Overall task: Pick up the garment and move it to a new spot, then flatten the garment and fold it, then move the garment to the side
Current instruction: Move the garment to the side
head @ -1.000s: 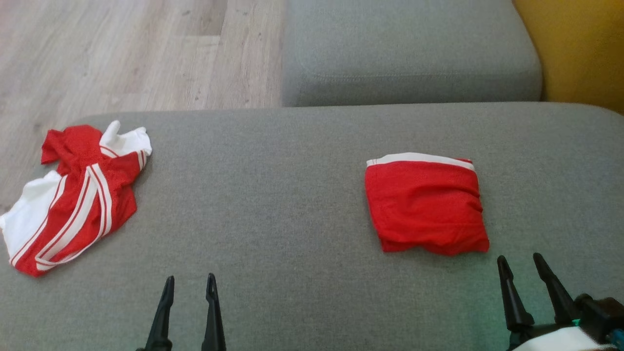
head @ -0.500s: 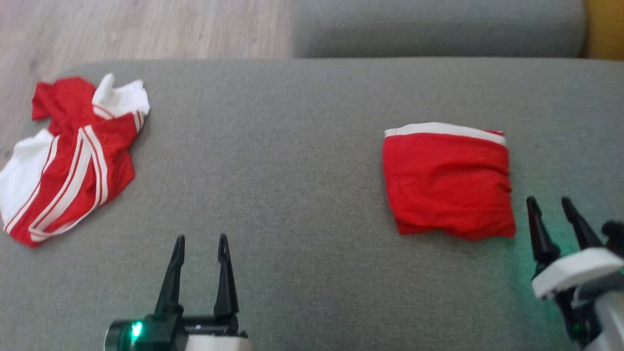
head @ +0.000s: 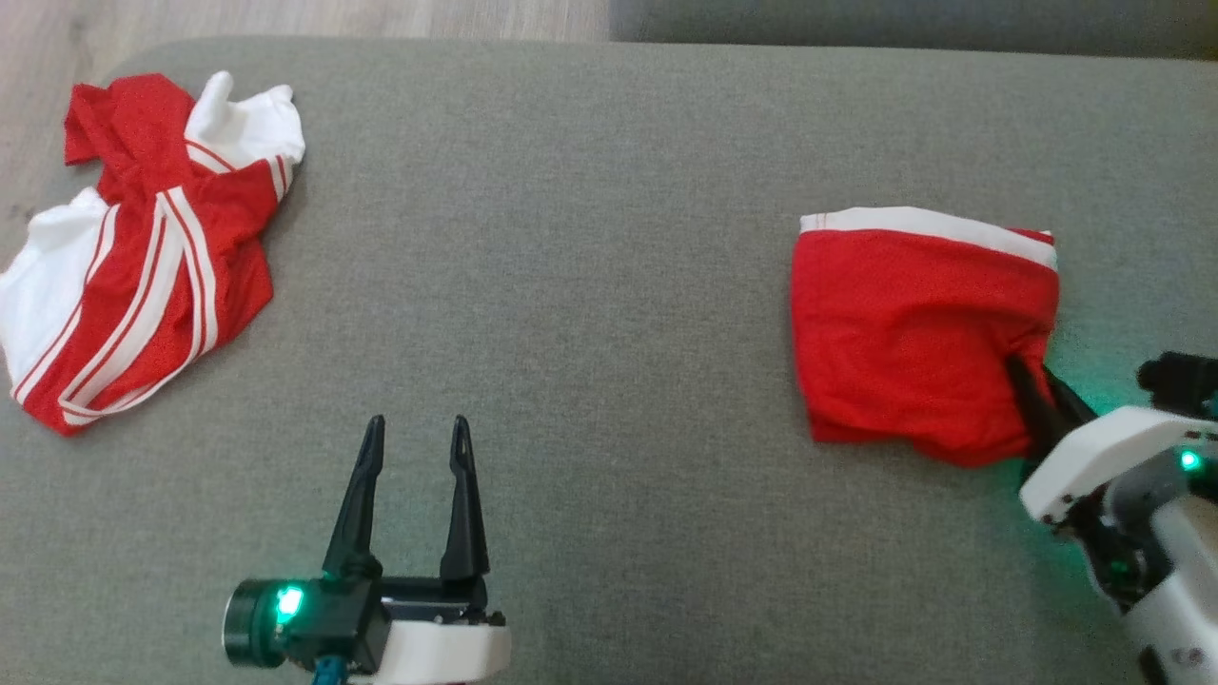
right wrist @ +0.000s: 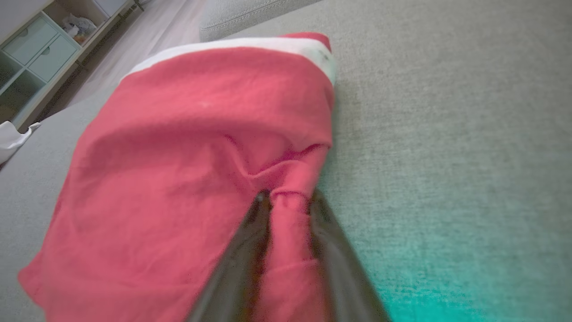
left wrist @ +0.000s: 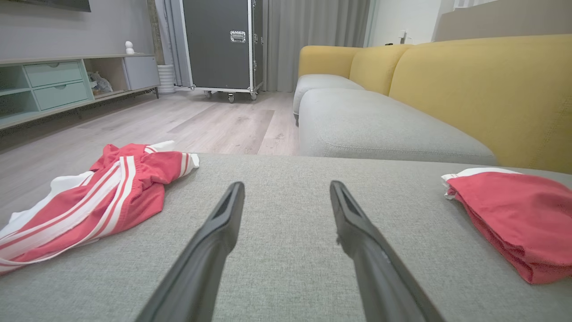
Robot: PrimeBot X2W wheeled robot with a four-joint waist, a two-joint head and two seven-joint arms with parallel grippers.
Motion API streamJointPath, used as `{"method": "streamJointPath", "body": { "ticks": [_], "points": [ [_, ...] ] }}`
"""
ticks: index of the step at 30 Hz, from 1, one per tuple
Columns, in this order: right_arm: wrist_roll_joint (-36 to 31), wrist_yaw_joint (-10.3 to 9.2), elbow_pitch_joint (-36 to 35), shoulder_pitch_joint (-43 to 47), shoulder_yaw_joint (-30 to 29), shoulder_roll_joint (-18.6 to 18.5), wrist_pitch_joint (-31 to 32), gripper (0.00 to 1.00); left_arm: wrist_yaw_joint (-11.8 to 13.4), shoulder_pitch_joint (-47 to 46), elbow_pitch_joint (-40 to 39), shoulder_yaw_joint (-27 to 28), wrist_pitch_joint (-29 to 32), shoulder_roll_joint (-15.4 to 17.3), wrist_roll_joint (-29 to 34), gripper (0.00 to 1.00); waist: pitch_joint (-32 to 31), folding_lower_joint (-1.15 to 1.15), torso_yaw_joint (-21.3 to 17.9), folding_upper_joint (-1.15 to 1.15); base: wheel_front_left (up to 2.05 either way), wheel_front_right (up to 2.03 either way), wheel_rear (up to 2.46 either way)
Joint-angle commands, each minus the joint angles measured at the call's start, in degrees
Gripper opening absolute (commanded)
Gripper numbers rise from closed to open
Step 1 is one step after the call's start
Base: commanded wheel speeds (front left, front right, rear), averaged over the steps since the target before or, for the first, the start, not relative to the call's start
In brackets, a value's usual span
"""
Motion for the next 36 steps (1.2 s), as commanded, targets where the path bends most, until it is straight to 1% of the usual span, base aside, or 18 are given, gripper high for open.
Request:
{"method": "streamJointPath", "body": {
  "ticks": [1, 4, 10, 15, 18, 20, 21, 25, 28, 29, 30, 31, 34, 36],
  "points": [
    [0.62, -0.04, -1.26, -1.68, 1.01, -2.84, -1.02, 0.00, 0.61, -2.04, -2.02, 1.30, -0.29, -0.17, -0.12, 1.00, 0.69, 0.00, -0.20, 0.00, 0.00, 0.00, 0.00],
    [1.44, -0.04, -1.66, -2.12, 1.65, -5.59, -2.55, 0.00, 1.04, -2.41, -2.29, 1.20, -0.29, -0.17, -0.12, 1.00, 1.91, 0.00, -1.39, 0.00, 0.00, 0.00, 0.00],
    [1.49, -0.04, -2.12, -3.63, 1.39, -14.28, -3.09, 0.00, 0.76, -4.35, -2.58, 1.06, -0.29, -0.17, 0.95, 1.00, 5.76, 0.00, -5.63, 0.00, 0.00, 0.00, 0.00],
    [1.57, -0.04, -2.11, -6.64, -0.79, -21.36, -1.88, 0.00, 0.19, -7.57, -2.76, 0.88, -0.29, -0.17, 2.52, 1.00, 10.57, 0.00, -8.76, 0.00, 0.00, 0.00, 0.00],
    [0.76, -0.04, -1.24, -8.84, -2.47, -24.98, -1.53, 0.00, -0.33, -9.95, -2.70, 0.62, -0.29, -0.17, 3.84, 1.00, 13.50, 0.00, -9.73, 0.00, 0.00, 0.00, 0.00],
    [0.55, -0.04, -0.67, -10.21, -3.25, -26.90, -1.39, 0.00, -0.56, -11.51, -2.69, 0.38, -0.29, -0.17, 4.55, 1.00, 15.15, 0.00, -10.06, 0.00, 0.00, 0.00, 0.00],
    [0.55, -0.04, -0.67, -10.21, -3.25, -26.90, -1.39, 0.00, -0.56, -11.51, -2.69, 0.38, -0.29, -0.17, 4.55, 1.00, 15.15, 0.00, -10.06, 0.00, 0.00, 0.00, 0.00],
    [-1.27, -0.04, 0.55, -12.65, -4.91, -30.21, -1.39, 0.00, -0.75, -13.68, -2.70, -0.36, -0.29, -0.17, 4.86, 1.00, 17.38, 0.00, -10.21, 0.00, 0.00, 0.00, 0.00],
    [-2.67, -0.04, 1.63, -13.81, -5.90, -31.20, -1.59, 0.00, -0.95, -14.64, -2.38, -0.88, -0.29, -0.17, 4.46, 1.00, 18.08, 0.00, -10.07, 0.00, 0.00, 0.00, 0.00],
    [-3.40, -0.04, 2.09, -14.17, -6.17, -31.30, -1.71, 0.45, -0.99, -14.84, -2.20, -1.02, -0.29, -0.17, 4.35, 1.00, 18.18, 0.00, -10.01, 0.00, 0.00, 0.00, 0.00],
    [-4.22, -0.04, 2.56, -14.47, -6.31, -31.28, -1.77, 0.96, -1.03, -15.03, -2.00, -1.14, -0.29, -0.17, 4.25, 1.00, 18.15, 0.00, -9.90, 0.00, 0.00, 0.00, 0.00],
    [-5.06, -0.04, 3.01, -14.82, -6.61, -31.01, -2.25, 1.00, -1.08, -15.15, -1.75, -1.28, -0.29, -0.17, 4.10, 1.00, 17.92, 0.00, -9.75, 0.00, 0.00, 0.00, 0.00],
    [-7.74, -0.04, 3.83, -15.24, -7.11, -29.32, -4.00, 1.00, -0.98, -15.03, -1.05, -1.45, -0.29, -0.17, 3.27, 1.00, 16.43, 0.00, -9.28, 0.00, 0.00, 0.00, 0.00],
    [-9.18, -0.04, 3.37, -14.78, -6.87, -27.41, -5.21, 1.00, -0.86, -14.49, -0.73, -1.36, -0.29, -0.17, 2.34, 1.00, 14.92, 0.00, -9.03, 0.00, 0.00, 0.00, 0.00]
  ]
}}
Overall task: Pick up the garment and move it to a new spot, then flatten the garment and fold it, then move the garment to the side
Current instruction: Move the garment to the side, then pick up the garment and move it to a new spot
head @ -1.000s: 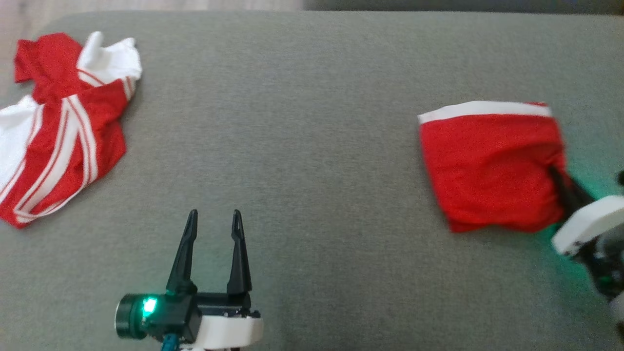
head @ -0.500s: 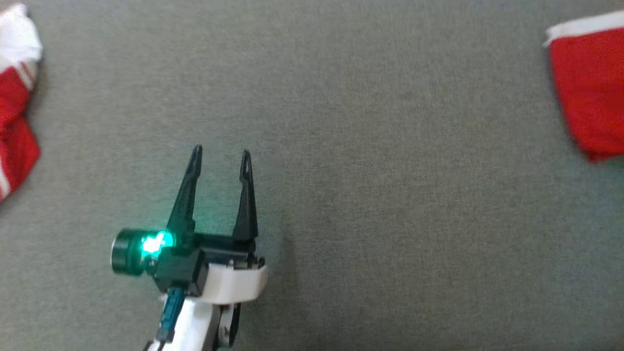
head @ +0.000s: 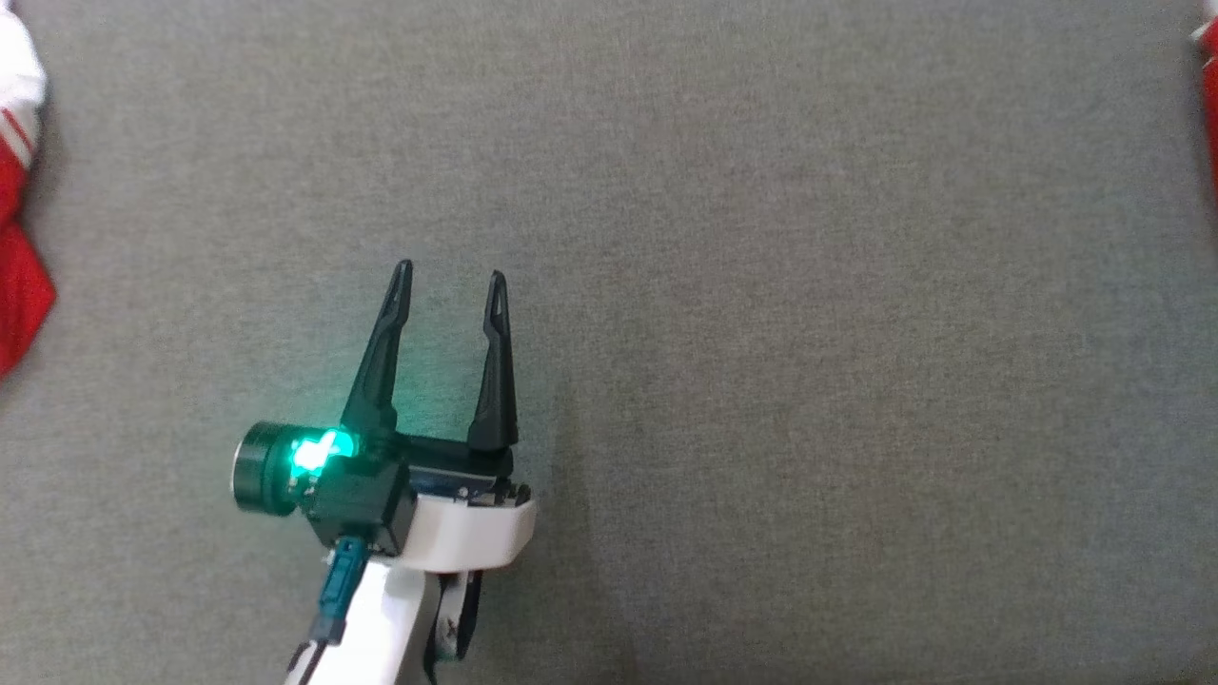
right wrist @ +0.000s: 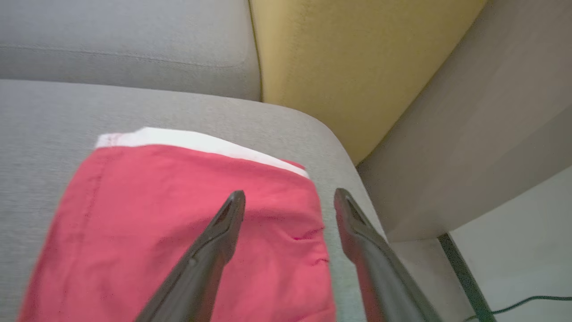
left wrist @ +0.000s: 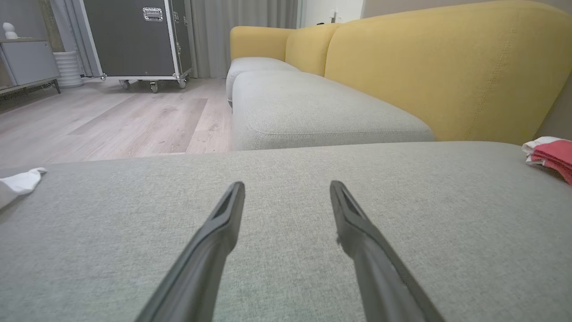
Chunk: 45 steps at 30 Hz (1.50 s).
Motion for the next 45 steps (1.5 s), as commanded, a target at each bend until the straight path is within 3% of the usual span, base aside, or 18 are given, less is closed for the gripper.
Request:
{"method": "streamJointPath", "body": {
  "ticks": [1, 11, 13, 17, 25, 33, 45],
  "points": [
    [-0.76, -0.04, -1.58, 1.50, 0.39, -0.16, -1.34, 1.00, 0.11, 0.43, -1.14, 1.40, -0.28, -0.01, -0.76, 1.00, -2.33, 0.00, 0.47, 0.00, 0.00, 0.00, 0.00],
    [-1.24, -0.04, -10.22, 11.59, 7.13, 15.50, -7.12, 1.00, 0.00, 7.25, 1.77, 4.33, -0.28, -0.01, -5.38, 1.00, -15.41, 0.00, 1.11, 0.00, 0.00, 0.00, 0.00],
    [-0.96, -0.04, -11.20, 15.23, 9.96, 20.15, -10.13, 1.00, -0.27, 10.00, 3.02, 5.47, -0.28, -0.01, -6.86, 1.00, -19.81, 0.00, 1.42, 0.00, 0.00, 0.00, 0.00],
    [-0.67, -0.04, -11.27, 19.71, 12.21, 25.38, -12.76, 1.00, -0.68, 13.17, 3.88, 7.07, -0.28, -0.01, -8.13, 1.00, -24.84, 0.00, 1.99, 0.00, 0.00, 0.00, 0.00],
    [-10.08, -0.04, -20.27, 30.04, 4.75, 33.58, -13.20, 1.00, -2.18, 17.61, 2.14, 10.87, -0.28, -0.01, -8.84, 1.00, -29.94, 0.00, 3.12, 0.00, 0.00, 0.00, 0.00],
    [-16.45, -0.04, -25.01, 36.94, 1.06, 37.44, -13.21, 1.00, -4.03, 21.11, 0.84, 12.65, -0.28, -0.01, -6.03, 1.00, -32.42, 0.00, 3.34, 0.00, 0.00, 0.00, 0.00],
    [-18.56, -0.04, -25.53, 38.37, -0.31, 38.94, -13.22, 1.00, -4.84, 21.61, 1.29, 13.19, -0.28, -0.01, -4.07, 1.00, -32.73, 0.00, 3.55, 0.00, 0.00, 0.00, 0.00]
  ]
}}
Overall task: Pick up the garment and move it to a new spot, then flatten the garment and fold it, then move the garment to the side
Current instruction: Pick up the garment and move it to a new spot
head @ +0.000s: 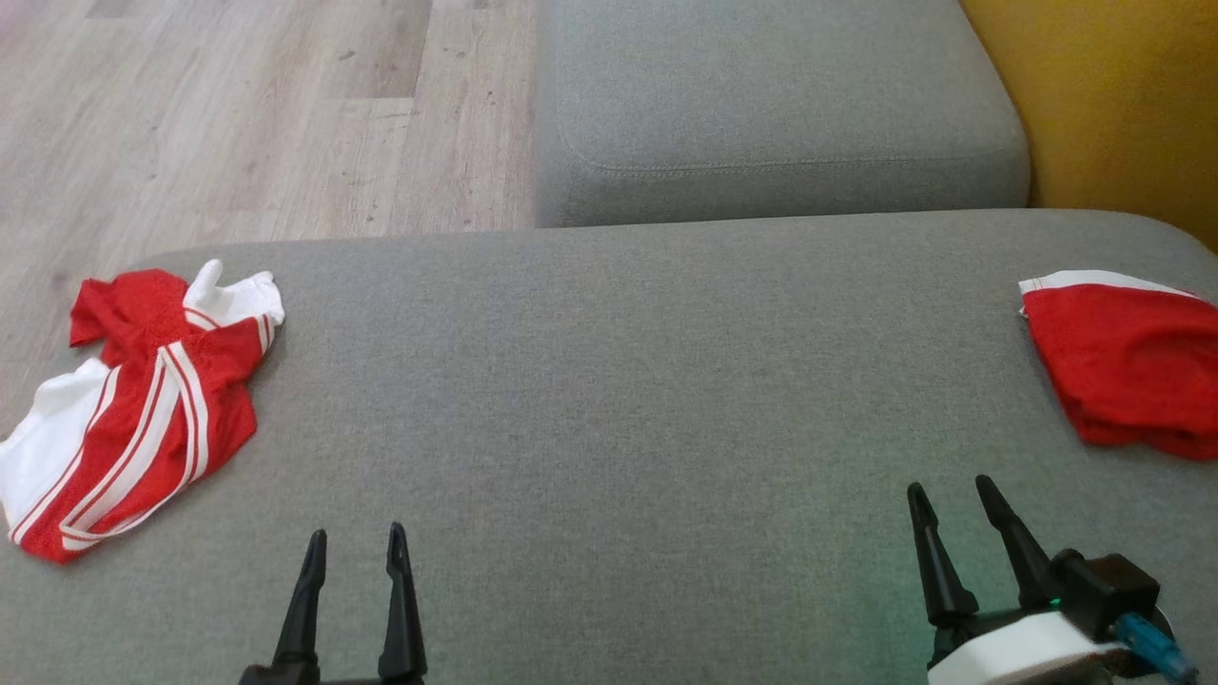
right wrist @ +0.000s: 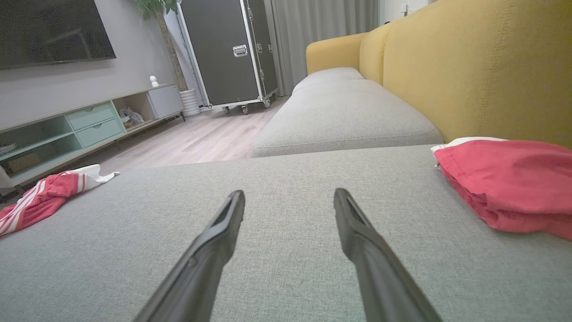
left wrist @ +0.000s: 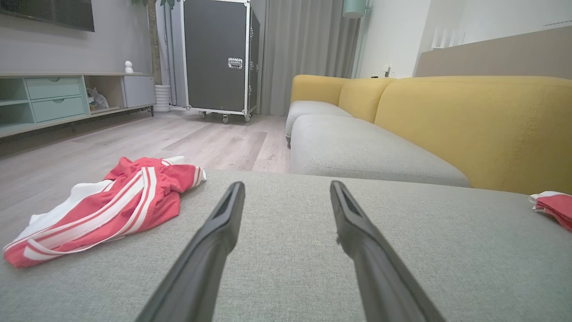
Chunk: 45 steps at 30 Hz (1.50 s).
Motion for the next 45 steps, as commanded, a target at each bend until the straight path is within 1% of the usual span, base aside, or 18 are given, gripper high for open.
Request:
{"method": "streamJointPath", "body": {
  "ticks": [1, 6, 10, 14, 19, 22, 26, 27, 30, 34, 40, 45],
  "points": [
    [-0.53, -0.04, -1.60, -1.25, 0.67, -0.45, -0.63, 1.00, -0.29, -1.95, -1.67, 2.02, -0.29, -0.17, 0.51, 1.00, 0.03, 0.00, 0.05, 0.00, 0.00, 0.00, 0.00],
    [-0.79, -0.04, -1.32, -0.86, 0.37, -0.40, -0.63, 1.00, -0.41, -2.04, -1.70, 1.93, -0.29, -0.17, 1.12, 1.00, 0.13, 0.00, 1.30, 0.00, 0.00, 0.00, 0.00],
    [-0.66, -0.04, -1.34, -0.57, 0.58, -0.29, -0.63, 1.00, -0.28, -2.19, -1.79, 1.82, -0.29, -0.17, 1.21, 1.00, 0.32, 0.00, 3.97, 0.00, 0.00, 0.00, 0.00],
    [-0.44, -0.04, -1.21, -0.37, 1.03, 0.04, -0.63, 1.00, -0.09, -2.14, -1.79, 1.99, -0.29, -0.17, 1.11, 1.00, 0.47, 0.00, 8.16, 0.00, 0.00, 0.00, 0.00],
    [-0.12, -0.04, -1.02, -0.53, 1.55, 0.67, -0.63, 1.00, 0.38, -1.68, -1.98, 2.82, -0.29, -0.17, 1.06, 1.00, 0.77, 0.00, 14.58, 0.00, 0.00, 0.00, 0.00],
    [0.04, -0.04, -0.81, -0.89, 2.08, 1.06, -0.63, 1.00, 0.91, -1.56, -2.83, 3.69, -0.29, -0.17, 1.30, 1.00, 1.14, 0.00, 18.35, 0.00, 0.00, 0.00, 0.00],
    [0.16, -0.04, -0.45, -1.13, 2.14, 1.35, -0.63, 1.00, 0.96, -1.59, -4.28, 4.39, -0.29, -0.17, 1.71, 1.00, 1.91, 0.00, 23.07, 0.00, 0.00, 0.00, 0.00],
    [0.16, -0.04, -0.45, -1.13, 2.14, 1.35, -0.63, 1.00, 0.96, -1.59, -4.28, 4.39, -0.29, -0.17, 1.71, 1.00, 1.91, 0.00, 23.07, 0.00, 0.00, 0.00, 0.00],
    [0.02, -0.04, -0.18, -1.47, 2.57, 0.99, -0.63, 1.00, 1.88, -1.41, -5.67, 5.40, -0.29, -0.17, 2.11, 1.00, 2.96, 0.00, 25.12, 0.00, 0.00, 0.00, 0.00],
    [0.16, -0.04, 0.26, -2.37, 3.24, -0.45, -0.63, 1.00, 3.16, -1.35, -7.36, 6.10, -0.29, -0.17, 2.36, 1.00, 4.48, 0.00, 26.23, 0.00, 0.00, 0.00, 0.00],
    [0.12, -0.04, 0.28, -3.27, 2.95, -4.01, -0.63, 1.00, 2.39, -4.43, -7.81, 6.85, -0.29, -0.17, 2.52, 1.00, 8.32, 0.00, 26.81, 0.00, 0.00, 0.00, 0.00],
    [0.04, -0.04, -0.90, -4.63, 2.22, -8.94, -0.63, 1.00, 1.14, -10.43, -8.31, 8.80, -0.29, -0.15, 2.99, 1.00, 13.50, 0.00, 25.20, 0.00, 0.00, 0.00, 0.00]
  ]
}}
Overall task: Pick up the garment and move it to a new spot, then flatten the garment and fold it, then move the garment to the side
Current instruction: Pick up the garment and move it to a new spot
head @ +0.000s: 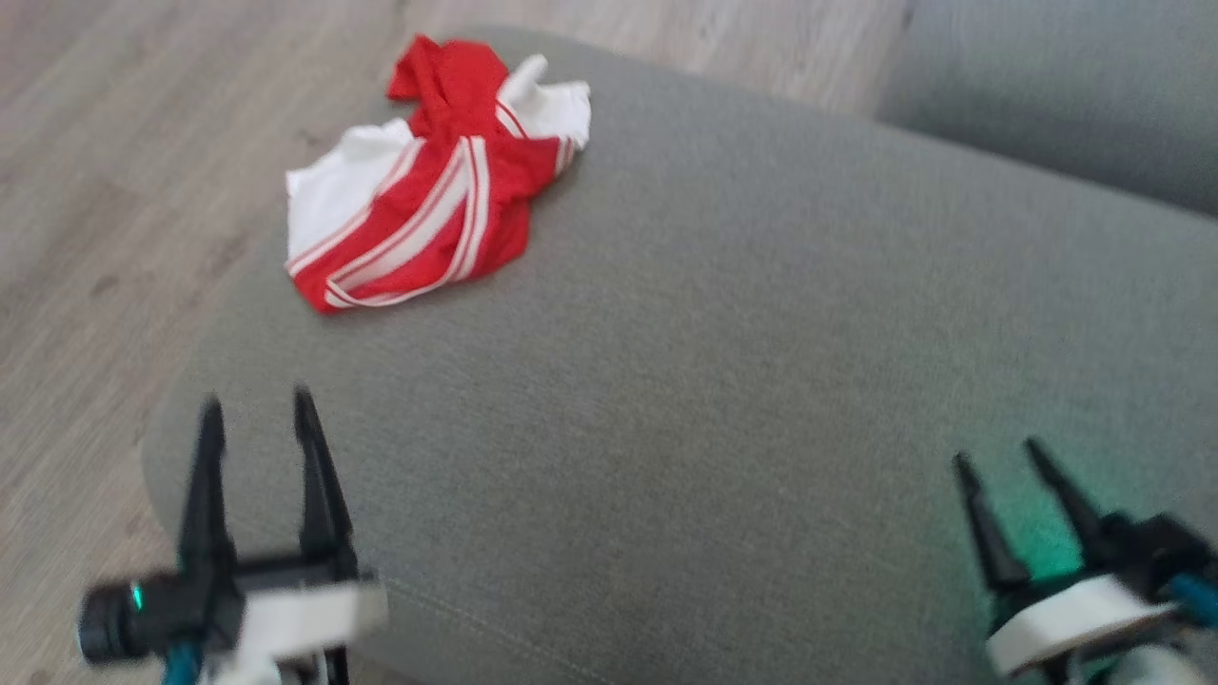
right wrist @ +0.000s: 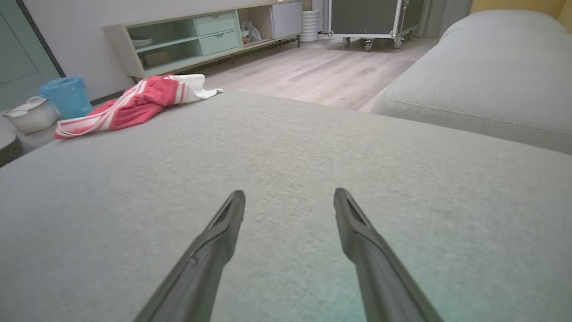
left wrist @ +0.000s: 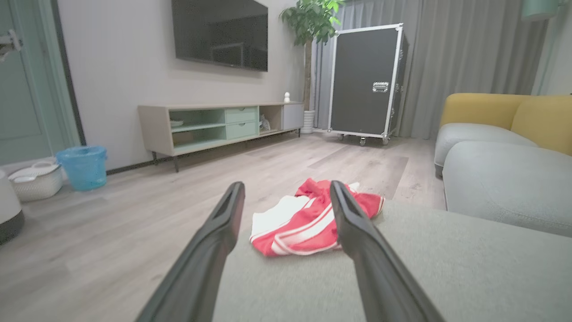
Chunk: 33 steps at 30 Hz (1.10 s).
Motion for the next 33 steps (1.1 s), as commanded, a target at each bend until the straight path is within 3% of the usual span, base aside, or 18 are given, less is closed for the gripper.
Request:
{"method": "streamJointPath", "body": {
  "ticks": [1, 7, 8, 16, 25, 31, 32, 33],
  "points": [
    [0.02, -0.04, -1.98, -2.30, 0.27, -2.51, -0.63, 1.00, -0.31, -4.39, -2.16, 2.41, -0.29, 0.01, 0.73, 1.00, 3.35, -0.01, -1.22, 0.00, 0.00, 0.00, 0.00],
    [0.49, -0.04, -3.92, -4.28, -1.31, -8.97, -0.63, 1.00, -2.22, -19.61, 6.23, 2.77, -0.19, 2.85, 2.96, 1.00, 9.71, -0.01, -2.49, 0.00, 0.00, 0.00, 0.00],
    [0.71, -0.04, -4.60, -4.81, -1.70, -11.00, -0.63, 1.00, -3.35, -26.27, 11.16, 2.33, 1.03, 3.72, 2.92, 1.00, 11.60, -0.01, -2.87, 0.00, 0.00, 0.00, 0.00],
    [2.01, -0.04, -7.80, -6.39, -2.37, -17.85, -0.01, 1.00, -9.04, -49.84, 33.33, 1.25, 12.05, 4.37, -1.02, 1.00, 17.92, -0.01, -5.38, 0.00, 0.00, 0.00, 0.00],
    [3.10, -0.04, -12.16, -7.42, -3.77, -21.27, 2.01, 1.00, -9.25, -60.93, 56.40, 3.37, 17.70, 5.64, -4.32, 1.00, 23.77, -0.01, -9.63, 0.00, 0.00, 0.00, 0.00],
    [3.13, -0.04, -12.87, -7.87, -4.89, -21.11, 2.02, 1.00, -8.25, -62.13, 64.07, 3.08, 16.65, 6.38, -4.19, 1.00, 25.55, -0.01, -11.03, 0.00, 0.00, 0.00, 0.00],
    [3.09, -0.04, -12.82, -7.77, -5.11, -20.97, 1.93, 1.00, -8.01, -62.47, 64.68, 2.77, 15.41, 6.48, -3.86, 0.39, 25.64, -0.01, -11.09, 0.00, 0.00, 0.00, 0.00],
    [3.03, -0.04, -12.73, -7.68, -5.22, -20.80, 1.82, 1.00, -7.82, -62.86, 65.08, 2.37, 13.94, 6.70, -3.42, 0.00, 25.61, -0.01, -11.14, 0.00, 0.00, 0.00, 0.00]
  ]
}}
